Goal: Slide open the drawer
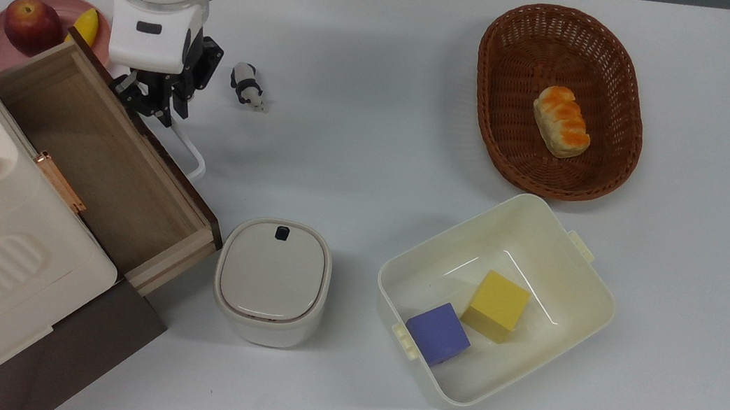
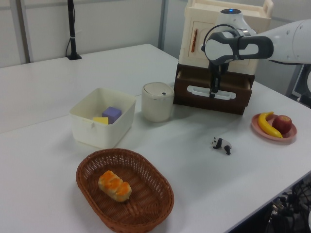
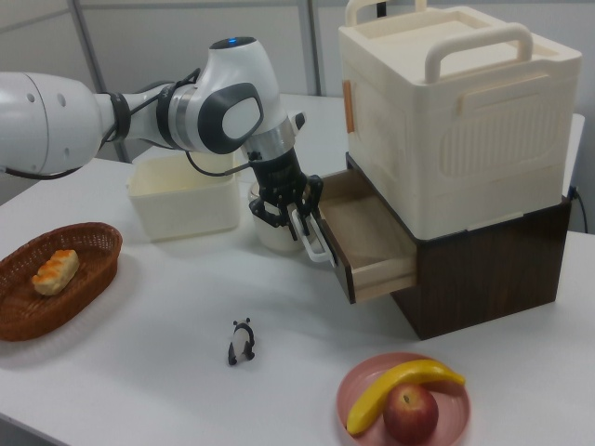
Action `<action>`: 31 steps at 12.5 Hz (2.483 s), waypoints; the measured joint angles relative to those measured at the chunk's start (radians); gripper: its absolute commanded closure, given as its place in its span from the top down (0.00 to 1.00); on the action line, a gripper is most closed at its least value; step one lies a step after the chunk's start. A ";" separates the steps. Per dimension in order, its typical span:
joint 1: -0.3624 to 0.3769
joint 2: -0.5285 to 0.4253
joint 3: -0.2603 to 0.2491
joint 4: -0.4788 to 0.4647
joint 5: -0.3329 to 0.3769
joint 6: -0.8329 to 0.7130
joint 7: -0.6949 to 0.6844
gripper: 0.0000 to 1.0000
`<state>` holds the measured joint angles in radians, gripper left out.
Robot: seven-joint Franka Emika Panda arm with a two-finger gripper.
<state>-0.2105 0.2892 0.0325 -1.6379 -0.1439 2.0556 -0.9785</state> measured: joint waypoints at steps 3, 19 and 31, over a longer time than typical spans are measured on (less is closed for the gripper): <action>-0.001 -0.004 0.000 0.005 0.001 0.000 0.003 0.22; 0.067 -0.202 0.062 0.091 0.105 -0.417 0.764 1.00; 0.072 -0.205 0.045 0.131 0.152 -0.417 1.081 1.00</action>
<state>-0.1381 0.0837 0.0772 -1.5071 0.0082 1.6382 0.1022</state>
